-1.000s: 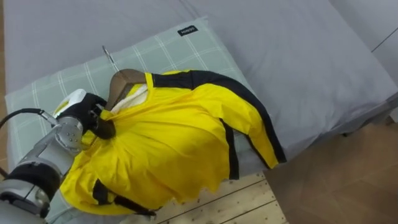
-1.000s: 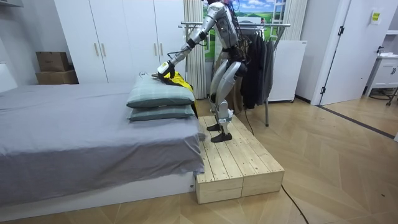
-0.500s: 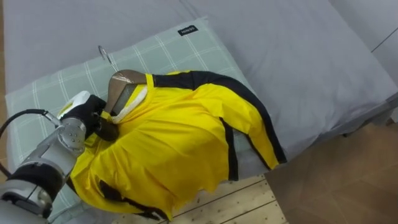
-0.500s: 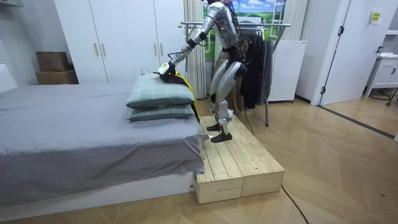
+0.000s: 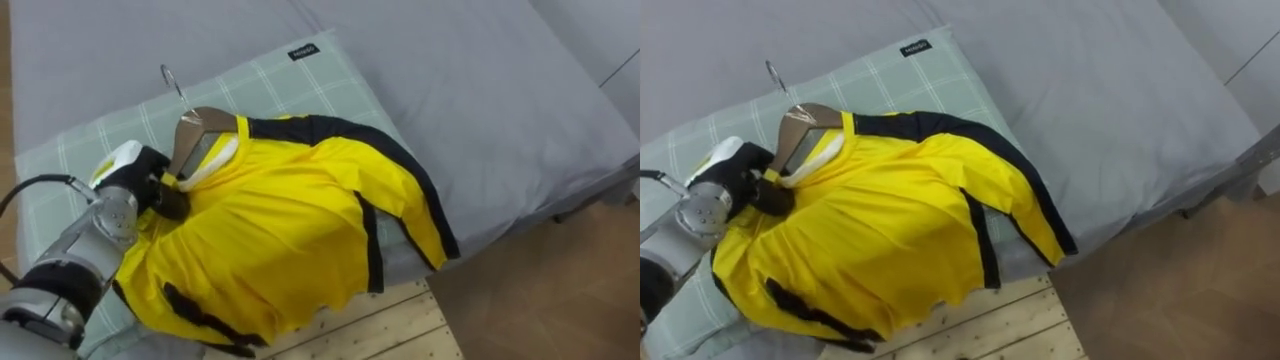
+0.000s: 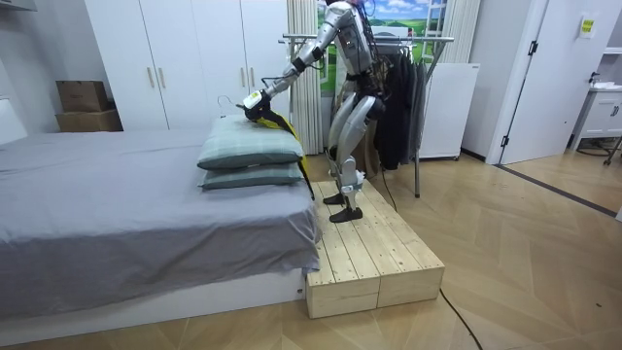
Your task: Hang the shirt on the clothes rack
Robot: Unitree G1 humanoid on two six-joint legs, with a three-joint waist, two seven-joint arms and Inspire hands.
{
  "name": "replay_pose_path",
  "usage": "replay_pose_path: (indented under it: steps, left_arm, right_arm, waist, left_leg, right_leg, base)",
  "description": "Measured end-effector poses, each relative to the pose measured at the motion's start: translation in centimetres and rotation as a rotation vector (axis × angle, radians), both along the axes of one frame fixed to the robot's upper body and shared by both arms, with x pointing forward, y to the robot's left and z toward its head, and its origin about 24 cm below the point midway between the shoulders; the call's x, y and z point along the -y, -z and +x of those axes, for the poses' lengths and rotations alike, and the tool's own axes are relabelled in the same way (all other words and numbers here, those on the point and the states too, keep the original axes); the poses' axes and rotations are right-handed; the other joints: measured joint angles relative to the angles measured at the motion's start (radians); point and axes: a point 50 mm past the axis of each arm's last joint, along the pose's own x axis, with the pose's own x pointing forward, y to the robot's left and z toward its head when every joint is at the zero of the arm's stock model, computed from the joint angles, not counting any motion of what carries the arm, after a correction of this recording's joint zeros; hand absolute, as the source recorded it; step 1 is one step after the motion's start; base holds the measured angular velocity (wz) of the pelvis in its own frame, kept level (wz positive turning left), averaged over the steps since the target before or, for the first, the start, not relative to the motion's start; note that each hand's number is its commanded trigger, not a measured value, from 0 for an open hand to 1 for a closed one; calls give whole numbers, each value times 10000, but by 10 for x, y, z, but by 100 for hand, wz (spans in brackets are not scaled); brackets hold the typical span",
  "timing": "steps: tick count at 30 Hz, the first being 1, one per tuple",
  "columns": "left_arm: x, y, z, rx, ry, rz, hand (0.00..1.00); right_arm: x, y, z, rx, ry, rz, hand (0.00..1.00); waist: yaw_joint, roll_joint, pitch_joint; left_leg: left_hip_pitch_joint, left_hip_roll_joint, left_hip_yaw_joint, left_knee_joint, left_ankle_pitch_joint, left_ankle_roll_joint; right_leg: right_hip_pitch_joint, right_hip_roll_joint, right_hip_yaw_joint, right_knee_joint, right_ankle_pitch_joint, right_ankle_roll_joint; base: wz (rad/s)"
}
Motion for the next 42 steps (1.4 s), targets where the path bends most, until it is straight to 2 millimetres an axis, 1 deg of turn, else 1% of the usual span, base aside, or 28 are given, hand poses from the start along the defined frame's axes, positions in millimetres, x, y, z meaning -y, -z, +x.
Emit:
replay_pose_path:
  steps: [2, 3, 5, 7, 8, 9, 10, 12, 13, 14, 15, 16, 17, 18, 19, 20, 21, 23, 24, 26, 29, 31, 33, 35, 39, 42]
  left_arm:
    - [1, -9, 2, 724, -84, -56, 100]
    - [2, -13, 3, 969, -57, 25, 100]
    - [6, -22, 4, 1878, 203, 741, 100]
    - [13, -21, 0, 2374, 657, 1227, 100]
    - [18, -19, -3, 2674, 997, 1573, 100]
    - [20, -18, -5, 2804, 1174, 1728, 100]
    - [23, -15, -11, 3034, 1455, 1950, 100]
    - [27, -9, -20, 3260, 1749, 2108, 100]
    - [30, -4, -27, 3357, 1938, 2177, 100]
    - [31, 3, -36, 3389, 2092, 2248, 100]
    - [32, 6, -40, 3377, 2172, 2285, 100]
    - [33, 14, -48, 3271, 2313, 2312, 100]
    - [33, 21, -54, 3120, 2372, 2328, 100]
    - [33, 23, -58, 3096, 2394, 2367, 100]
    - [33, 26, -67, 3153, 2392, 2233, 100]
    - [34, 28, -76, 3247, 2455, 2089, 100]
    - [35, 29, -80, 3265, 2534, 2042, 100]
    - [36, 32, -92, 3269, 2680, 2076, 100]
    - [35, 32, -95, 3273, 2691, 2162, 100]
    - [37, 30, -101, 3427, 2800, 2343, 100]
    - [38, 26, -106, 3683, 2813, 2313, 100]
    - [34, 25, -108, 3738, 2635, 2239, 100]
    - [31, 24, -109, 3810, 2475, 2201, 100]
    - [25, 25, -111, 3790, 2212, 2113, 100]
    - [22, 27, -114, 3751, 1949, 1973, 100]
    - [26, 29, -114, 3752, 1913, 1667, 100]
  right_arm:
    - [3, 1, -4, -35, 230, -178, 0]
    - [4, 1, -4, -30, 284, -190, 0]
    - [7, 3, -9, -142, 485, -193, 0]
    - [10, 4, -12, -243, 582, -257, 0]
    - [10, 6, -17, -390, 571, -282, 0]
    - [10, 7, -19, -431, 546, -289, 0]
    - [11, 8, -23, -474, 609, -269, 0]
    - [14, 9, -30, -526, 858, -279, 0]
    - [17, 9, -34, -511, 1044, -305, 0]
    - [20, 10, -39, -584, 1174, -371, 0]
    - [20, 10, -41, -586, 1234, -378, 0]
    - [21, 12, -48, -665, 1350, -373, 0]
    - [22, 11, -50, -574, 1423, -350, 0]
    - [22, 11, -52, -559, 1402, -377, 0]
    - [22, 11, -57, -578, 1350, -443, 0]
    - [23, 11, -60, -457, 1435, -435, 0]
    - [24, 11, -62, -472, 1505, -429, 0]
    - [24, 14, -76, -697, 1863, -286, 0]
    - [23, 14, -76, -670, 1897, -275, 0]
    - [25, 16, -87, -881, 2100, -318, 0]
    - [27, 17, -95, -1071, 2274, -362, 0]
    - [27, 17, -97, -1089, 2443, -344, 0]
    - [28, 18, -100, -1172, 2642, -315, 0]
    - [28, 20, -105, -1309, 2845, -273, 0]
    - [24, 21, -106, -1305, 2988, -112, 0]
    - [22, 22, -106, -1348, 2960, 40, 0]
  waist:
    - [171, 84, -2]
    - [239, 87, -1]
    - [394, 100, -13]
    - [538, 110, -22]
    - [656, 136, -65]
    - [755, 118, -116]
    - [861, 141, -243]
    - [987, 144, -349]
    - [1071, 142, -504]
    - [1104, 157, -626]
    - [1121, 157, -641]
    - [1133, 131, -711]
    - [1216, 97, -780]
    - [1252, 77, -844]
    - [1296, 53, -891]
    - [1296, 40, -898]
    - [1301, 34, -904]
    - [1344, -61, -915]
    - [1352, -80, -916]
    - [1521, -86, -921]
    - [1570, -58, -919]
    - [1553, -55, -918]
    - [1560, -69, -910]
    - [1555, -96, -884]
    - [1570, -98, -877]
    - [1595, -93, -872]
  left_leg:
    - [447, 10, -13, -216, 16, -25]
    - [567, 7, -4, -288, 24, -33]
    - [1149, -75, -26, -731, 136, -64]
    - [1780, -163, -40, -1199, 243, -72]
    - [2133, -172, -39, -1449, 272, -94]
    - [2285, -183, -27, -1564, 283, -107]
    - [2561, -199, -32, -1770, 309, -131]
    - [3062, -237, -35, -2098, 370, -169]
    - [3366, -278, -50, -2343, 412, -194]
    - [3722, -302, -66, -2548, 425, -207]
    - [3935, -312, -68, -2640, 425, -207]
    - [4376, -329, -72, -2875, 426, -209]
    - [4774, -327, -79, -3077, 430, -216]
    - [4925, -327, -81, -3167, 433, -221]
    - [5167, -326, -151, -3278, 436, -225]
    - [5415, -334, -266, -3385, 437, -227]
    - [5535, -341, -322, -3443, 436, -228]
    - [6059, -361, -410, -3689, 434, -232]
    - [6171, -367, -432, -3727, 433, -232]
    - [6535, -383, -429, -3887, 431, -235]
    - [6761, -416, -453, -4006, 431, -234]
    - [6874, -482, -490, -4108, 430, -233]
    - [7029, -495, -549, -4250, 430, -233]
    - [7258, -495, -581, -4380, 430, -233]
    - [7298, -499, -605, -4408, 430, -233]
    - [7313, -499, -626, -4408, 430, -233]
  right_leg:
    - [476, 32, -32, -276, 5, 5]
    - [585, 33, -31, -340, 15, 6]
    - [1124, 14, -12, -641, 78, 29]
    - [1666, -28, 21, -925, 91, 51]
    - [2006, -17, 7, -1143, 93, 57]
    - [2140, -18, 10, -1217, 93, 57]
    - [2393, -16, -15, -1392, 92, 57]
    - [2864, 1, -27, -1700, 97, 59]
    - [3145, 10, -26, -1902, 101, 65]
    - [3552, 34, -66, -2151, 107, 76]
    - [3794, 46, -105, -2242, 108, 78]
    - [4271, 66, -166, -2545, 109, 80]
    - [4701, 79, -227, -2783, 106, 90]
    - [4854, 87, -230, -2902, 103, 94]
    - [5144, 95, -249, -3093, 100, 111]
    - [5451, 111, -271, -3290, 103, 146]
    - [5622, 137, -269, -3420, 112, 167]
    - [6260, 176, -329, -3849, 142, 212]
    - [6428, 185, -336, -3948, 153, 224]
    - [6897, 208, -332, -4330, 233, 279]
    - [7268, 224, -360, -4669, 350, 323]
    - [7392, 226, -374, -4783, 361, 335]
    - [7505, 225, -413, -4811, 361, 339]
    - [7766, 230, -433, -4975, 364, 345]
    - [7802, 229, -441, -4977, 358, 353]
    - [7818, 223, -463, -4978, 357, 354]
  base:
    - [0]
    - [0]
    - [2]
    - [2]
    - [0]
    - [0]
    - [0]
    - [2]
    - [5]
    - [7]
    - [10]
    - [11]
    - [9]
    - [6]
    - [8]
    - [13]
    - [18]
    - [15]
    - [5]
    - [0]
    - [1]
    - [4]
    - [4]
    - [4]
    - [0]
    - [0]
